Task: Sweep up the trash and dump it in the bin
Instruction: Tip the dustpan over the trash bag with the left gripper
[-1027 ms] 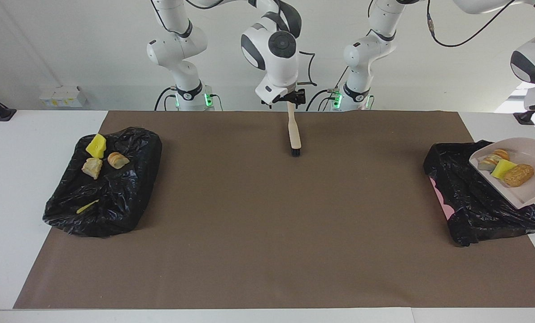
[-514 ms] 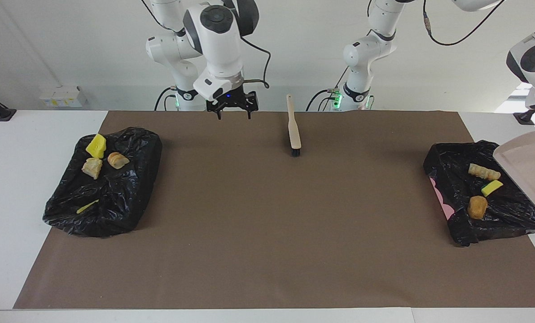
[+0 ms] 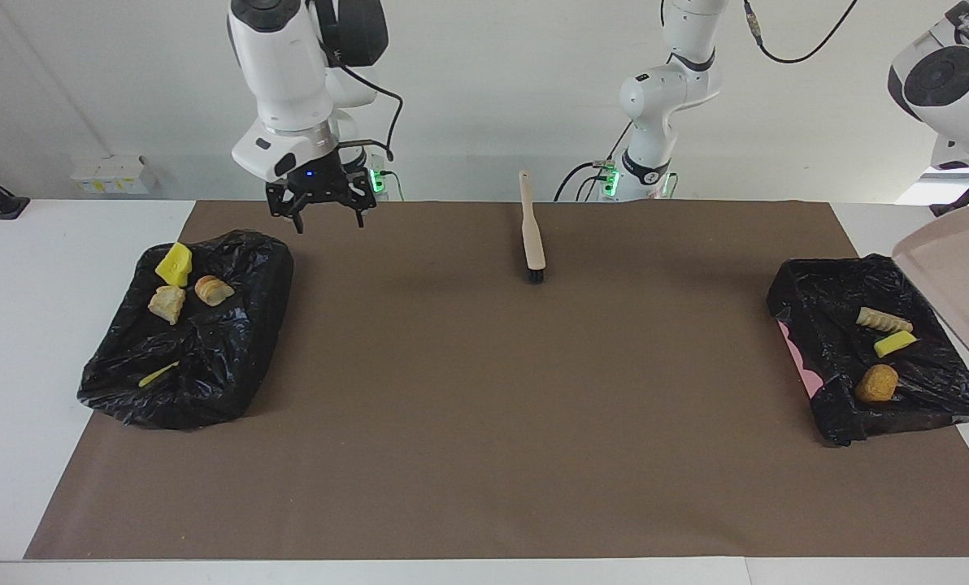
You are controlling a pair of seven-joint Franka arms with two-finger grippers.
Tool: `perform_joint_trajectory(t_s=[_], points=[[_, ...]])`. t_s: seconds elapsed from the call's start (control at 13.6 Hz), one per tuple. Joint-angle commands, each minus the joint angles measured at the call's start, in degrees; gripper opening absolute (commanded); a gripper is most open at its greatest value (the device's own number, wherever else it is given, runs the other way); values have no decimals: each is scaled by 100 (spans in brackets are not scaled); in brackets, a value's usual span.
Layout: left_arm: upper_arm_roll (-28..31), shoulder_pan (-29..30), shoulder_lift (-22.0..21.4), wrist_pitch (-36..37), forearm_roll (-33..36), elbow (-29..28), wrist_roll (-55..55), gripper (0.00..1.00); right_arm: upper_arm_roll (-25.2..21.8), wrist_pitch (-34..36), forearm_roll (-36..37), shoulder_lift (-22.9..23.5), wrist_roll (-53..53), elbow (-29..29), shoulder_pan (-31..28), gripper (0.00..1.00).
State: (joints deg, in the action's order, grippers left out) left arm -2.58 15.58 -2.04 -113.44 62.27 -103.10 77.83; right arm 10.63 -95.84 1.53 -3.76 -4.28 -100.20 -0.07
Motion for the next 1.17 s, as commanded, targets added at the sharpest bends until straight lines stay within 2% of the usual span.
perform_joint_trajectory(t_s=[0.0, 0.29, 0.51, 0.88, 0.95, 1.1], points=[[64, -414, -165, 785, -1203, -220, -521, 0, 62, 118, 84, 42, 129, 272, -501, 100], [64, -678, -227, 1420, -3340, -263, -1540, 0, 62, 600, 84, 235, 94, 1027, -723, 100], [64, -1134, -184, 1570, -4080, -413, -2760, 0, 36, 988, 84, 429, -124, 1503, -749, 100], [64, -2276, 124, 1536, -5083, -483, -5921, 0, 9, 997, 14, 307, -406, 1382, -942, 100], [64, -2435, 125, 1509, -5328, -466, -6337, 0, 1, 936, 5, 141, -415, 1146, -951, 100], [73, -2708, 229, 1465, -5690, -361, -6874, 0, 9, 901, -30, 95, -442, 1082, -934, 100]])
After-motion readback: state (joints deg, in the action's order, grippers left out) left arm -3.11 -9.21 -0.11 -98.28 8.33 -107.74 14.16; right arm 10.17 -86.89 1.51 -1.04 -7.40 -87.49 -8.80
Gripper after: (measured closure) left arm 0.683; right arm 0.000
